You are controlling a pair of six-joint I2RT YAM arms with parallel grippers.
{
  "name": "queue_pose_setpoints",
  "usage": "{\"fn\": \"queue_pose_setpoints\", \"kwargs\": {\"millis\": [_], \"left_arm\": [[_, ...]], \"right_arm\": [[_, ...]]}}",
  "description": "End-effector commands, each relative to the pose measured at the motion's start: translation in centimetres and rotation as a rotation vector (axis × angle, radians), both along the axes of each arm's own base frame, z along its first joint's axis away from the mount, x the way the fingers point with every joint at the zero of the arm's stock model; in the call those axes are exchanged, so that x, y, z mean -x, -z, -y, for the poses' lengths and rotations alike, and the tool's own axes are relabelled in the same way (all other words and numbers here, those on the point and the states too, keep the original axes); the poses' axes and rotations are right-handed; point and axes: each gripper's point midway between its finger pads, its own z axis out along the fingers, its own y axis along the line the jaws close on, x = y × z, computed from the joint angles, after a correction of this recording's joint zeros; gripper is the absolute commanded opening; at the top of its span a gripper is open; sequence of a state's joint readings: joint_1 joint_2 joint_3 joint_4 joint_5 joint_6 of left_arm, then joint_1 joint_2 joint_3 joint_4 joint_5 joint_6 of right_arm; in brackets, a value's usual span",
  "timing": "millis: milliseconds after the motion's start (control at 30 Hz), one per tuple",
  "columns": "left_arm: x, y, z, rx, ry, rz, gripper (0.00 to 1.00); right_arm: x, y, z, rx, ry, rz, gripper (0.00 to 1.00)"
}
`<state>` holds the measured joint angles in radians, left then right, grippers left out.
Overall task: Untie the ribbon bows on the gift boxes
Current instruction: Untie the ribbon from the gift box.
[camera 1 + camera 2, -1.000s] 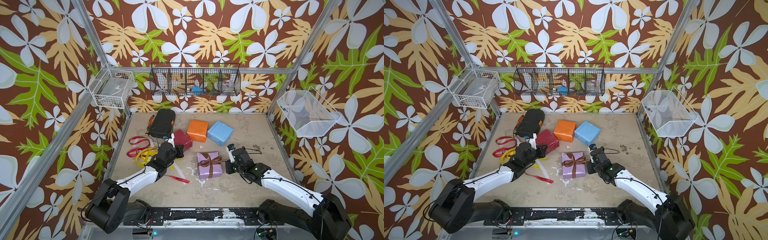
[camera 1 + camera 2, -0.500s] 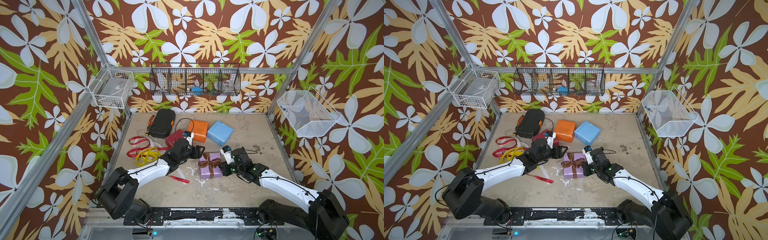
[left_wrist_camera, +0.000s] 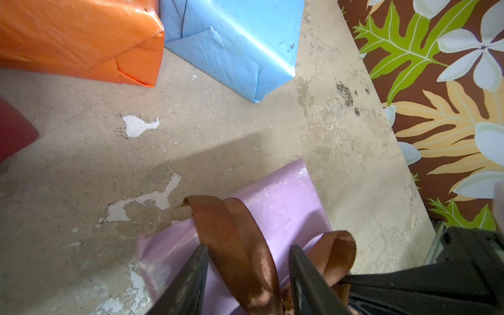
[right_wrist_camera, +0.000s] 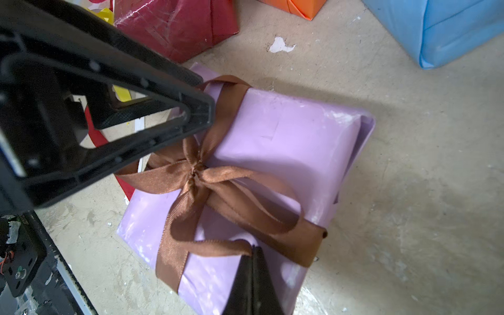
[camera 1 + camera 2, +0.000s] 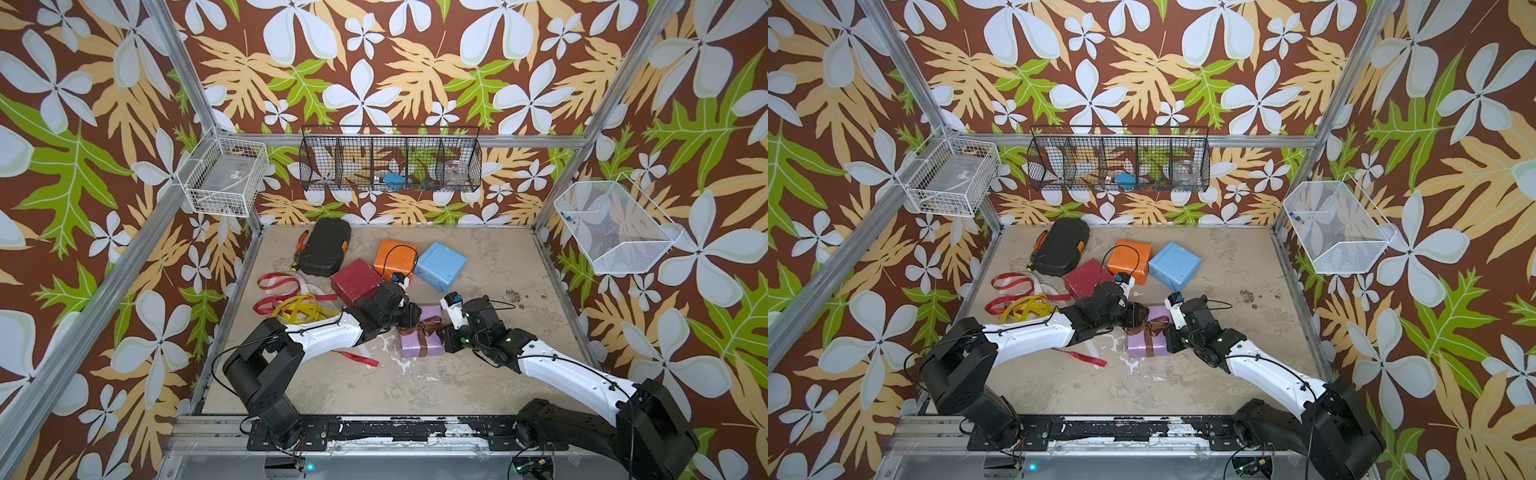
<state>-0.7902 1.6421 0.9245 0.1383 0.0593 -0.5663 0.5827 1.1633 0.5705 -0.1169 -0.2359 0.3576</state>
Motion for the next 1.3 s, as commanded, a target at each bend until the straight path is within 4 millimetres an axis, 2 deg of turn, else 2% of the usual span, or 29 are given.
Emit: {"fn": "queue_pose_setpoints", "kwargs": {"millis": [0, 100, 167, 267, 500, 700, 833, 1033, 1167, 1267], "left_arm": [[0.1, 1.1, -0.4, -0.053, 0.004, -0.013, 0.28], [-0.1, 0.6, -0.4, -0.046, -0.004, -0.003, 0.04], [-0.3, 0.2, -0.5, -0.047, -0.013, 0.012, 0.00], [-0.6, -0.5, -0.9, -0.054, -0.029, 0.037, 0.00], [-1.7, -2.0, -3.7, -0.105, -0.131, 0.127, 0.00], [-3.3, -2.1, -7.6, -0.088, -0.231, 0.122, 0.00], [-3.4, -2.7, -9.4, -0.080, -0.263, 0.141, 0.00], [-2.8, -3.1, -10.8, -0.076, -0.281, 0.154, 0.00], [-2.7, -3.3, -12.1, -0.060, -0.309, 0.150, 0.00], [-2.8, -3.6, -13.8, -0.038, -0.344, 0.146, 0.00]], "right_arm": [[0.1, 0.5, 0.4, 0.024, 0.000, -0.001, 0.00], [0.1, 0.5, 0.6, 0.032, 0.010, 0.007, 0.00], [0.1, 0.5, 0.8, 0.039, 0.018, 0.008, 0.00], [0.0, 0.4, 1.4, 0.055, 0.040, 0.016, 0.00], [-0.1, 0.3, 3.0, 0.085, 0.115, 0.037, 0.00], [-0.6, 0.1, 5.3, 0.105, 0.210, 0.040, 0.00], [-1.1, -0.9, 7.0, 0.095, 0.274, 0.064, 0.00], [-1.9, -2.5, 9.7, 0.085, 0.382, 0.113, 0.00], [-2.4, -4.2, 11.7, 0.056, 0.462, 0.165, 0.00], [-2.6, -5.6, 13.0, 0.021, 0.513, 0.212, 0.00]]}}
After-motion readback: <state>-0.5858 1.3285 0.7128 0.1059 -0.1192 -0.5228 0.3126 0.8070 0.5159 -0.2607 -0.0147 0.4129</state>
